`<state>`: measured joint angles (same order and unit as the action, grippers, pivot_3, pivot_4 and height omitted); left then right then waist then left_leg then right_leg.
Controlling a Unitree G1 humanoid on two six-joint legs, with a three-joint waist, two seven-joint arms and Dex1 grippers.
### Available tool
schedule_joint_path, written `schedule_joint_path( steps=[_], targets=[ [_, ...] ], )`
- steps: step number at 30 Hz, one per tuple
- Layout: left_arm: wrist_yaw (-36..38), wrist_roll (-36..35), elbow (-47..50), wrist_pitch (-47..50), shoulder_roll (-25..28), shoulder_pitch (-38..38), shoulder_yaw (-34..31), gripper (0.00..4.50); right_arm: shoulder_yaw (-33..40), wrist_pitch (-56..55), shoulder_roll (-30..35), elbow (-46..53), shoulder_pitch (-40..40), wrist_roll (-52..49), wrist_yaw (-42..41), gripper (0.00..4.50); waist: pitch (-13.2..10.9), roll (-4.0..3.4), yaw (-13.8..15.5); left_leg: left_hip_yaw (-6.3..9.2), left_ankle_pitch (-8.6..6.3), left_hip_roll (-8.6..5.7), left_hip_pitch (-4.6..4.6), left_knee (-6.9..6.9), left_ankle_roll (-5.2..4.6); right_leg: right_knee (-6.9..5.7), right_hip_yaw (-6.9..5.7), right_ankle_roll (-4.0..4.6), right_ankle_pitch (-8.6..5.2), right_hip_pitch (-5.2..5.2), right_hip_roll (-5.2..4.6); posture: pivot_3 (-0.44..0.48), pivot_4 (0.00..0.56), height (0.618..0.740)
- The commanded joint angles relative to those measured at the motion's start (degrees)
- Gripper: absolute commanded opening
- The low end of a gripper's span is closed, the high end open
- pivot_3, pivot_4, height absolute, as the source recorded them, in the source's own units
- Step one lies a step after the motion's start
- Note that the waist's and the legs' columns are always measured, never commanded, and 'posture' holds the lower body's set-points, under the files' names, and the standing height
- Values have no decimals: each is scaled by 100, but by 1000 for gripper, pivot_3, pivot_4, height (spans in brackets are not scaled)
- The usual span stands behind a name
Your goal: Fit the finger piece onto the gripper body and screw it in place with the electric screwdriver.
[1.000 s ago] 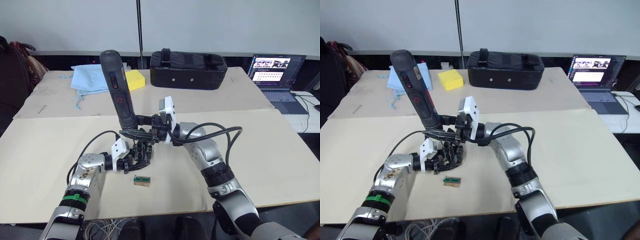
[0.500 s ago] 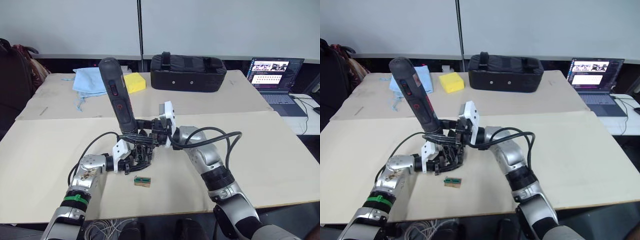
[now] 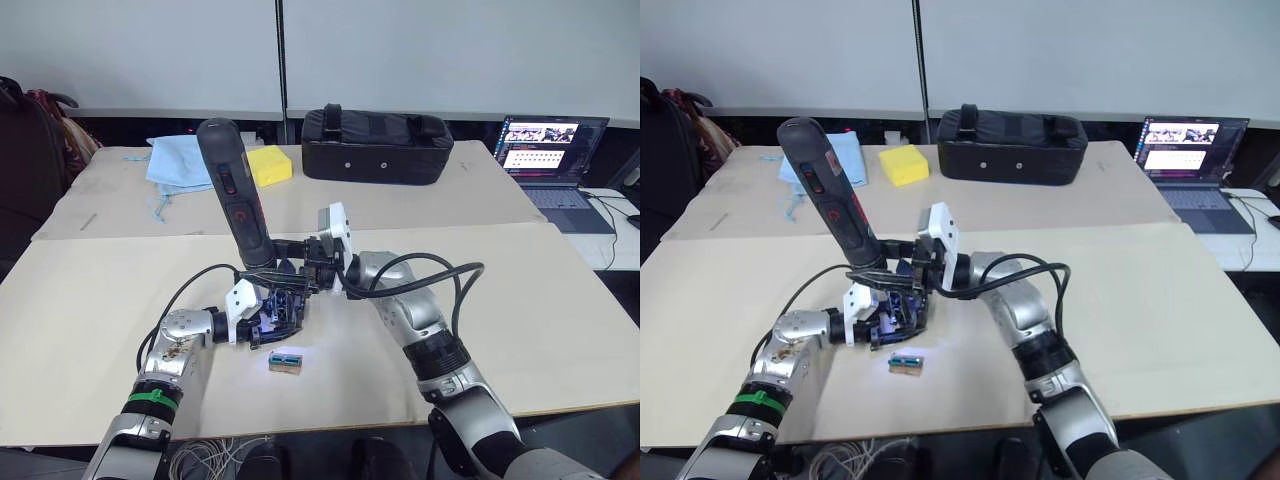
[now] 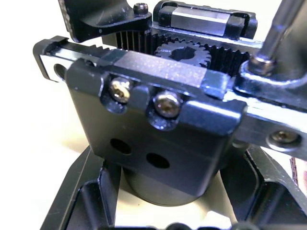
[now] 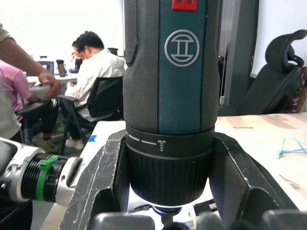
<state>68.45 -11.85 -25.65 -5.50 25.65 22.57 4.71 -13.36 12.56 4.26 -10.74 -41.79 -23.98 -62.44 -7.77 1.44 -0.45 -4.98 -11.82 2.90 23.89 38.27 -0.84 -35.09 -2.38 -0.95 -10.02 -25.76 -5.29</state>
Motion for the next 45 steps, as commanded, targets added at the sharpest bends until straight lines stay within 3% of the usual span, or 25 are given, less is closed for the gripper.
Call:
schedule_joint_path(
  steps=[1,5,16,17,19,20,29,33,38,42,45],
  targets=[
    [-130,145,-61,118,-34,12,138,2381,144,385,66,581,-232,-471,-254,1904,-1,1,16,0,0,0,1,0,0,0,0,0,0,-1,0,0,150,740],
    [-164,164,-62,183,-34,-28,157,2381,521,832,-6,1090,-646,-1167,-281,1904,-4,0,28,5,1,-1,36,1,-1,-2,3,1,5,-39,-2,0,150,740],
    [-240,36,-198,214,-102,66,22,2381,952,750,249,1218,-828,-1512,-529,1904,-4,-1,73,2,1,0,32,5,-1,-2,-5,2,3,-32,-1,0,150,740],
    [-221,25,-212,217,-92,76,14,3455,1007,765,300,1264,-846,-1566,-532,1904,-4,-1,77,3,1,1,32,5,-1,-2,-5,2,3,-32,-1,0,150,740],
    [-212,-10,-193,242,-65,51,-22,4280,1120,834,428,1402,-859,-1690,-508,1904,-4,-1,78,3,1,2,32,5,-1,-4,-6,2,3,-34,1,0,150,740],
    [-152,-46,-146,317,-28,10,-26,4432,1170,877,495,1477,-853,-1747,-488,1904,-4,-1,77,3,1,2,32,5,-1,-4,-6,2,3,-35,1,0,150,740],
    [-38,-511,387,215,474,-672,-616,4432,1651,1396,1528,2299,-178,-2116,-247,1904,-4,-1,-58,10,0,10,27,-11,0,0,-1,4,2,-44,1,0,150,740],
    [358,-807,516,40,880,-1018,-912,4432,1865,1293,2137,2525,327,-2063,-384,1904,-13,-6,-59,7,0,12,26,-21,0,-1,-2,12,-3,-52,3,0,150,740],
    [1240,-1384,615,-561,1561,-1658,-1689,4432,2369,861,3159,2766,1655,-1732,-816,1904,-30,5,-9,7,-1,11,34,-35,2,13,-8,16,-12,-58,-4,0,150,740],
    [1806,-1556,813,-523,2071,-2231,-1918,4432,2689,538,3409,2996,2597,-1636,-862,1904,-47,-1,49,7,-5,7,38,-38,6,19,-5,7,-19,-62,-23,0,150,740],
    [1921,-1643,834,-564,2142,-2334,-2022,4432,2608,600,3299,3382,2893,-1811,-663,1904,-68,-15,70,5,-12,6,35,-38,18,19,-1,3,-21,-63,-34,0,150,740]
  ],
)
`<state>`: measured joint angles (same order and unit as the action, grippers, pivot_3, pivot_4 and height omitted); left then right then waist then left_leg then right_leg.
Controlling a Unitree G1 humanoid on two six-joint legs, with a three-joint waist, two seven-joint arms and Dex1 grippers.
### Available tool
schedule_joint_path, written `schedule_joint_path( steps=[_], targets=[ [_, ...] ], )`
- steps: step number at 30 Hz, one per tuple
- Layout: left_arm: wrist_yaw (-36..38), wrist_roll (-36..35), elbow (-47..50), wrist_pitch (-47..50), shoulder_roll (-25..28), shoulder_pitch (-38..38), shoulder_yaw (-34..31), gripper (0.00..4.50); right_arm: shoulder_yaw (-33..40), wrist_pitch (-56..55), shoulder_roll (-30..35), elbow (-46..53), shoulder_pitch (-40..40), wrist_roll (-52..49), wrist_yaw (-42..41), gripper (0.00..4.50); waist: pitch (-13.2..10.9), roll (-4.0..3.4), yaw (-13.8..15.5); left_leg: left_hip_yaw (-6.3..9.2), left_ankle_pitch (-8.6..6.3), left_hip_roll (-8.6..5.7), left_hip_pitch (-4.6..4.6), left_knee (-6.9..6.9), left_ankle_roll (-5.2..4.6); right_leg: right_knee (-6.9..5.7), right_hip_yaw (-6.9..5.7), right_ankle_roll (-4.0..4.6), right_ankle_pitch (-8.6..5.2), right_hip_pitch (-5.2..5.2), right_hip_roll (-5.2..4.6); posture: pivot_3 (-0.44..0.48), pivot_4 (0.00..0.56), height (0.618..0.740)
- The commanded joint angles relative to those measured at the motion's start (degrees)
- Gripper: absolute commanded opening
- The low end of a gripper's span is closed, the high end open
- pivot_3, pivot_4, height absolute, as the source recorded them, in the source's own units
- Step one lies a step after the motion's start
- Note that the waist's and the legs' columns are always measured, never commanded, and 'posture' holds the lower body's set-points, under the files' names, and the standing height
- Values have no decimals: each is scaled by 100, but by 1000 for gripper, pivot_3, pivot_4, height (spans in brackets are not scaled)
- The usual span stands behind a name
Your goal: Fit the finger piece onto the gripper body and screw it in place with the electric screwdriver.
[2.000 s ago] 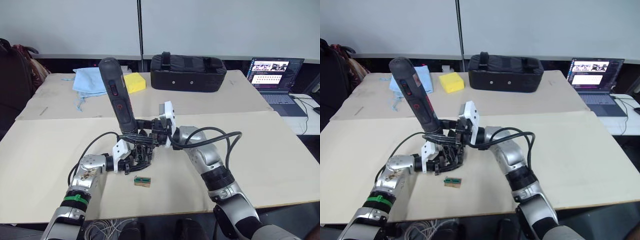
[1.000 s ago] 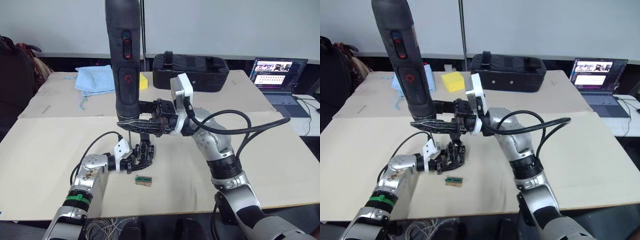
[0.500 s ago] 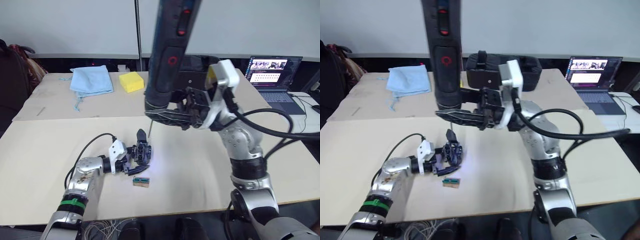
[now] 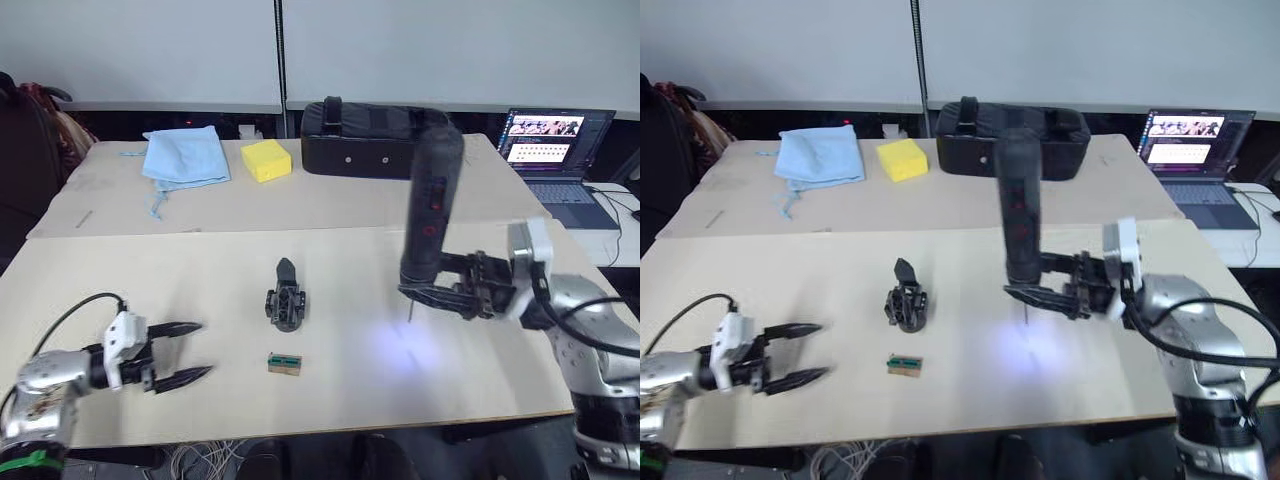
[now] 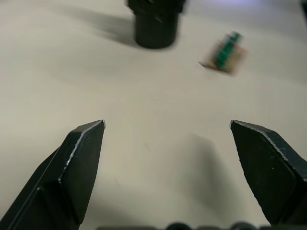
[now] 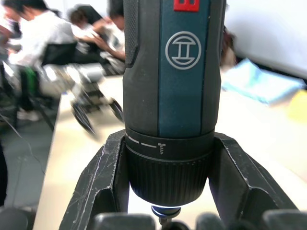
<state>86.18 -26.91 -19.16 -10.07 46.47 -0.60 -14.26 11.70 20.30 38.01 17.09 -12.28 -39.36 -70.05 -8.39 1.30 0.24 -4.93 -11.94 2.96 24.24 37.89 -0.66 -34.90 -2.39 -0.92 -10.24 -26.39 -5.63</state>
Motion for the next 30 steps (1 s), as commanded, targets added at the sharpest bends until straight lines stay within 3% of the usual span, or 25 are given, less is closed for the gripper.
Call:
schedule_joint_path(
  steps=[1,8,16,30],
  targets=[
    [170,-138,271,-123,43,-31,-95,4432,-15,-143,-165,702,-96,-313,177,1904,-17,0,-2,0,-16,1,-2,0,28,-2,0,0,0,0,1,0,150,740],
    [-29,27,1299,139,-268,-67,514,4432,-1267,78,-1163,1115,-787,-385,635,1904,-30,3,-6,2,-20,8,-8,0,34,-10,-5,1,2,1,24,0,150,740],
    [-698,663,1490,287,-871,353,1480,4432,-2417,-591,-2432,158,-1419,439,752,1904,-33,15,25,-19,6,0,3,2,-10,-6,-4,1,0,7,30,0,150,740],
    [-1173,1141,1275,452,-1307,737,2231,4432,-2870,-1554,-2989,-948,-1649,1099,262,1904,-32,14,40,-17,7,0,-8,7,-10,-15,-5,1,1,16,32,0,150,740]
  ],
)
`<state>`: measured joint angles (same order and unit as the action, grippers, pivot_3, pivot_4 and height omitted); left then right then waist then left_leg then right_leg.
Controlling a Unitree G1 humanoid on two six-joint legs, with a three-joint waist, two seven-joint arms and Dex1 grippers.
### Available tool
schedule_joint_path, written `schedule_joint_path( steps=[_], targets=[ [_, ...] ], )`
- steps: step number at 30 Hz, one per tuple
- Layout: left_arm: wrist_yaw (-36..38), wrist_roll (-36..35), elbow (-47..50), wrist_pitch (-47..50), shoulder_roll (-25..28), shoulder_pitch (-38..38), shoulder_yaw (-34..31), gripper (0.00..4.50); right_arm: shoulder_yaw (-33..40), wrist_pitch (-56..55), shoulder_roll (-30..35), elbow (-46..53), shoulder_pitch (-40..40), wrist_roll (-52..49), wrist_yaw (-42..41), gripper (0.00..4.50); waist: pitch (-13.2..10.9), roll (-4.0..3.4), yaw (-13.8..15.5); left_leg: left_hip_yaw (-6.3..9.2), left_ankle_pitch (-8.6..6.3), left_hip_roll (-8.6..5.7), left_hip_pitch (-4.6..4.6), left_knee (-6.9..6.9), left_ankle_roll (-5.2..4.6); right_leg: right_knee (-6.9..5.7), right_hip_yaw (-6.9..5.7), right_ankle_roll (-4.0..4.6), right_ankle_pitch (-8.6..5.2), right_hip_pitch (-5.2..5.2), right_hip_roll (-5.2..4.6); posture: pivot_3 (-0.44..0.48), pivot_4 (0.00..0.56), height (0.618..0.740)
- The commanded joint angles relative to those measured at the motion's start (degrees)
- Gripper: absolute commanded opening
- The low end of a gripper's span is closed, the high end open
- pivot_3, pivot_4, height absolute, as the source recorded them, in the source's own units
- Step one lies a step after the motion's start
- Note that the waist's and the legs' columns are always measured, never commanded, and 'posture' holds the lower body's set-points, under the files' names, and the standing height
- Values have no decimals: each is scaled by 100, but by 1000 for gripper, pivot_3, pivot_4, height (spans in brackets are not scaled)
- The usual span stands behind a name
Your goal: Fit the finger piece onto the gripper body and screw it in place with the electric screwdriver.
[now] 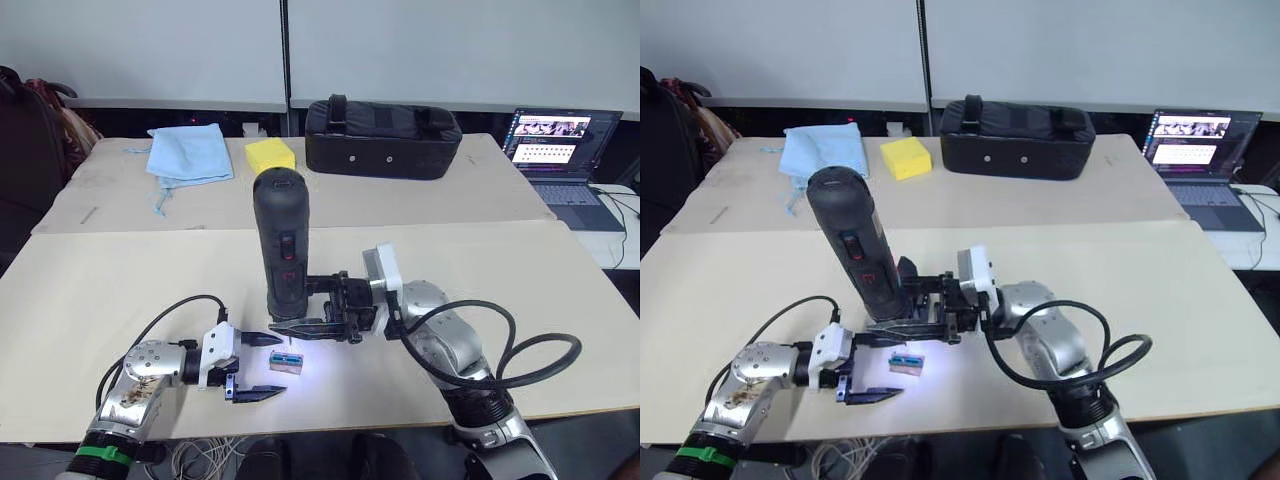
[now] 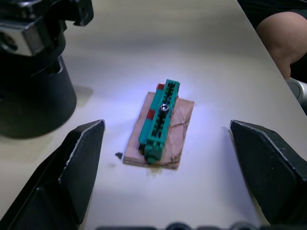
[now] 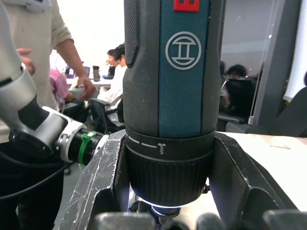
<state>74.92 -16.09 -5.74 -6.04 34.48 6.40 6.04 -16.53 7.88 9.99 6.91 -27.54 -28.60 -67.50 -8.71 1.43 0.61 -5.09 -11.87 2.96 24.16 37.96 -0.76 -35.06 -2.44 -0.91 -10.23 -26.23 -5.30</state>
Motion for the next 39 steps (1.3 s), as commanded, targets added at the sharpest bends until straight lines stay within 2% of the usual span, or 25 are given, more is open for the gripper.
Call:
schedule_joint_path(
  steps=[1,21,39],
  targets=[
    [-50,58,-71,57,-123,54,212,4432,-68,-353,-228,33,-120,61,12,1904,0,0,4,0,0,-1,0,0,0,0,0,0,0,0,-1,0,150,740],
    [-77,216,-353,-44,-129,172,349,4432,-210,-871,-368,-716,-94,421,-213,1904,1,-2,11,2,1,-4,-5,6,0,-4,2,-1,1,9,-3,0,150,740],
    [-137,214,-395,46,-143,237,416,4432,-242,-844,-349,-800,-82,455,-287,1904,2,-4,15,2,1,-5,-7,6,0,-6,2,-1,1,12,-3,0,150,740]
  ],
)
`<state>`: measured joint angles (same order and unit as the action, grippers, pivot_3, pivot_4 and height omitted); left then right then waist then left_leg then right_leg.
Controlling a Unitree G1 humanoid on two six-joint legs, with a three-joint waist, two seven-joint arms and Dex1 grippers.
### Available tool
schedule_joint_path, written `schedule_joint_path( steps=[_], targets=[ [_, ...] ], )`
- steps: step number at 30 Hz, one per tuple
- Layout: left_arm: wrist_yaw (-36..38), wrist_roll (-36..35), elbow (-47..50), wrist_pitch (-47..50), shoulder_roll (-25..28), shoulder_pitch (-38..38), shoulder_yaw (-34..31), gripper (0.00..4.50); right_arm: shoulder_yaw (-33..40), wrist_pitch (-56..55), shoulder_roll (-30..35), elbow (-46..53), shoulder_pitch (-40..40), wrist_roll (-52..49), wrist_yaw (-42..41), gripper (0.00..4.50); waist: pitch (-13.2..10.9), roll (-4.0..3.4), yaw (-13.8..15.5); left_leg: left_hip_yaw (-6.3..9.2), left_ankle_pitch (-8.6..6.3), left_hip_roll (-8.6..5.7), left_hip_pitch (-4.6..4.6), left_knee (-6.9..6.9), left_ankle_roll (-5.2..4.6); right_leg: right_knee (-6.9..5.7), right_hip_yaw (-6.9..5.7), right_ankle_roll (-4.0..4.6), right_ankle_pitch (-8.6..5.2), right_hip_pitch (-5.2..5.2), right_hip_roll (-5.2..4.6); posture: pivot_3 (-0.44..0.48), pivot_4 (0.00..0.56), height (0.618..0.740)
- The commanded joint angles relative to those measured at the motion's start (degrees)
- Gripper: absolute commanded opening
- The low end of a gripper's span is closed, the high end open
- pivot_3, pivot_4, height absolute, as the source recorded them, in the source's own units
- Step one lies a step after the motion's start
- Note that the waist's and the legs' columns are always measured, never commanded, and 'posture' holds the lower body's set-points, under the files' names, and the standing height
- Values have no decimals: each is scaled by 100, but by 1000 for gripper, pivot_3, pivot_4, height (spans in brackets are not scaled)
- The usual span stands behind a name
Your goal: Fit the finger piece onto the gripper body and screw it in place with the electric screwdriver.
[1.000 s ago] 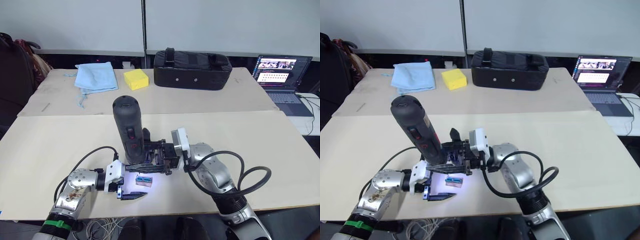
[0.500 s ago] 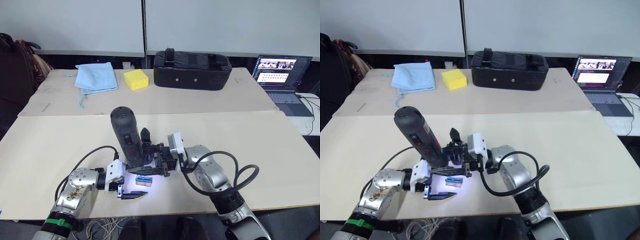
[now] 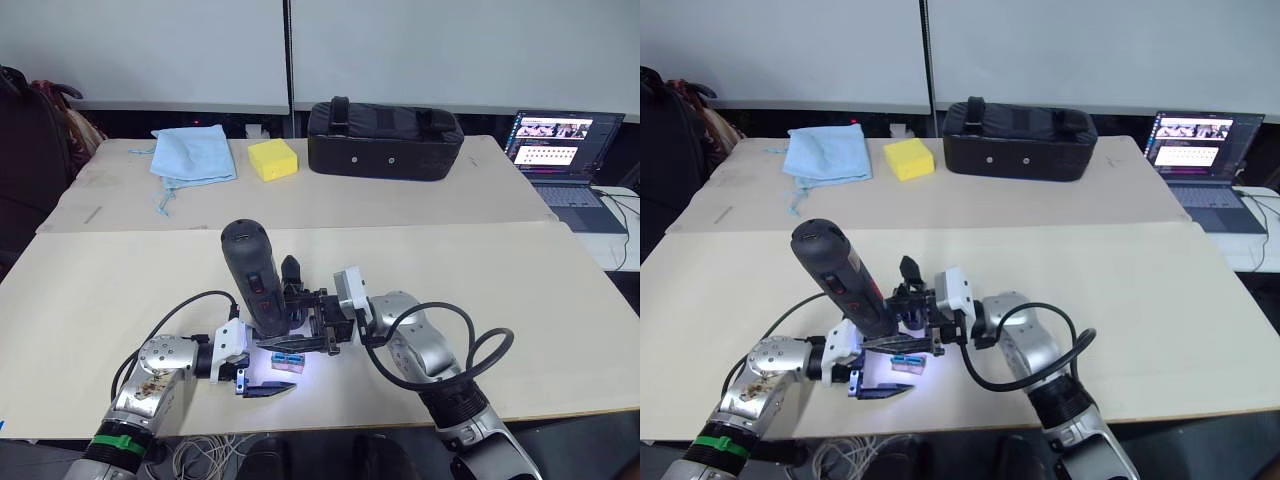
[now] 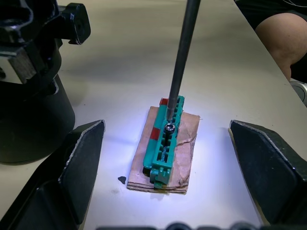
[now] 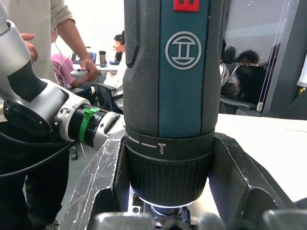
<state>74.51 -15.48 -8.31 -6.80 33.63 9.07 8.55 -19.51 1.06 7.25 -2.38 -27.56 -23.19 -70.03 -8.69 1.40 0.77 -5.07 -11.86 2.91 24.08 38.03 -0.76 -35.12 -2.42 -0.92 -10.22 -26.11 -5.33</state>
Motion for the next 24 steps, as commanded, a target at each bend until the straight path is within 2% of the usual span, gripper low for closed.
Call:
schedule_joint_path(
  steps=[1,24],
  targets=[
    [-98,151,-131,130,-53,-35,163,4432,58,-153,-77,121,-84,-88,-31,1904,0,0,0,0,0,0,0,0,0,0,0,0,0,0,0,0,150,740],
    [-185,118,70,274,-23,-148,166,4432,0,-140,-110,-112,-79,3,-25,1904,1,-1,-2,-1,0,0,-3,0,0,-2,1,0,0,1,0,0,150,740]
  ],
)
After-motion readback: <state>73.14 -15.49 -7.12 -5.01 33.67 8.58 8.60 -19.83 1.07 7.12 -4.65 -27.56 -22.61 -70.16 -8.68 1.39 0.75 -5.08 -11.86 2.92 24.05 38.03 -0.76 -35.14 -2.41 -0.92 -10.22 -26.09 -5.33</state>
